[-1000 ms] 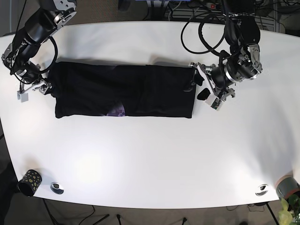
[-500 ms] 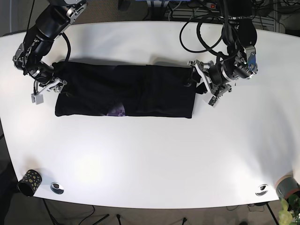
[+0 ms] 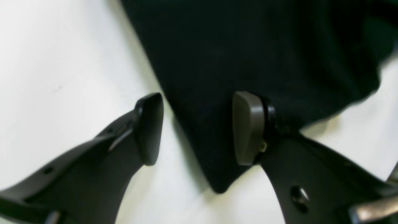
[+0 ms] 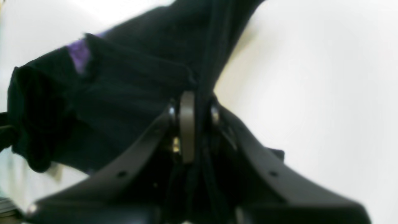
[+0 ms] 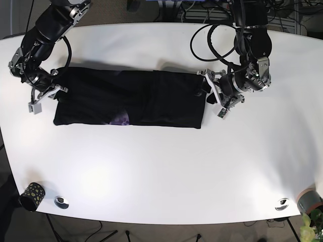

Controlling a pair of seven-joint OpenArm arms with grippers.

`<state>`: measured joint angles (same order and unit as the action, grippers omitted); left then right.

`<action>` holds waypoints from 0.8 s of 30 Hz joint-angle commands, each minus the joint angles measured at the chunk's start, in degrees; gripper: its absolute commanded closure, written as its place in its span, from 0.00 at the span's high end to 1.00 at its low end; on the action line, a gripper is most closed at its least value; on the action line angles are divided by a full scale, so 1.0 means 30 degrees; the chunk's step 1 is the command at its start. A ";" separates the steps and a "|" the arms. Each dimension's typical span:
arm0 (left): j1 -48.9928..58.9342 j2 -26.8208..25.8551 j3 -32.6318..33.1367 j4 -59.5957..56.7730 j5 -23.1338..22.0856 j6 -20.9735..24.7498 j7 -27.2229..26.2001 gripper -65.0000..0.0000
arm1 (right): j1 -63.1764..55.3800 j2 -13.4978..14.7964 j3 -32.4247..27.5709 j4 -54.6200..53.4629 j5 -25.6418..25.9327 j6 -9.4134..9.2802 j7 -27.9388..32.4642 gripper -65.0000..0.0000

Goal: Fold the T-shirt properly

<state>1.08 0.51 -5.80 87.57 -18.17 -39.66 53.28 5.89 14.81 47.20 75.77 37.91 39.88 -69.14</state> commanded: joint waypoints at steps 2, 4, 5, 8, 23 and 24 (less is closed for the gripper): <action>-0.0258 0.0928 0.1539 0.0246 0.0564 -0.0114 -0.0308 0.49 | -0.0073 0.0500 0.0076 0.2862 0.0623 0.0041 0.0381 0.00; -0.0493 0.1748 0.2008 0.0158 0.1120 -0.0114 -0.0308 0.49 | -0.0308 0.0500 0.0076 0.4004 0.0623 0.0041 0.0381 0.00; -0.0727 0.2217 0.2301 -0.0135 0.1531 -0.0114 -0.0308 0.49 | -0.0396 0.0500 0.0018 0.4649 0.0623 0.0041 0.0381 0.00; -0.1196 0.2829 0.2857 -0.1131 0.2234 -0.0114 -0.0308 0.49 | -0.0572 0.0500 -0.0891 0.5997 0.0652 0.0041 0.0381 0.00; -0.1840 0.2829 0.6081 -0.4501 0.2351 0.0897 -0.2887 0.49 | -0.2769 -0.1610 -0.5580 1.0891 0.0623 0.0041 0.0381 0.00; -0.1840 0.2829 0.6081 -0.4560 0.2351 0.0897 -0.2887 0.49 | -0.2887 -0.1727 -0.5755 1.0862 0.0565 0.0041 0.0381 0.00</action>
<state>-3.95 8.99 12.49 73.60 -12.53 -37.58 43.18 -2.87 9.87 30.74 107.18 38.61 39.88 -69.25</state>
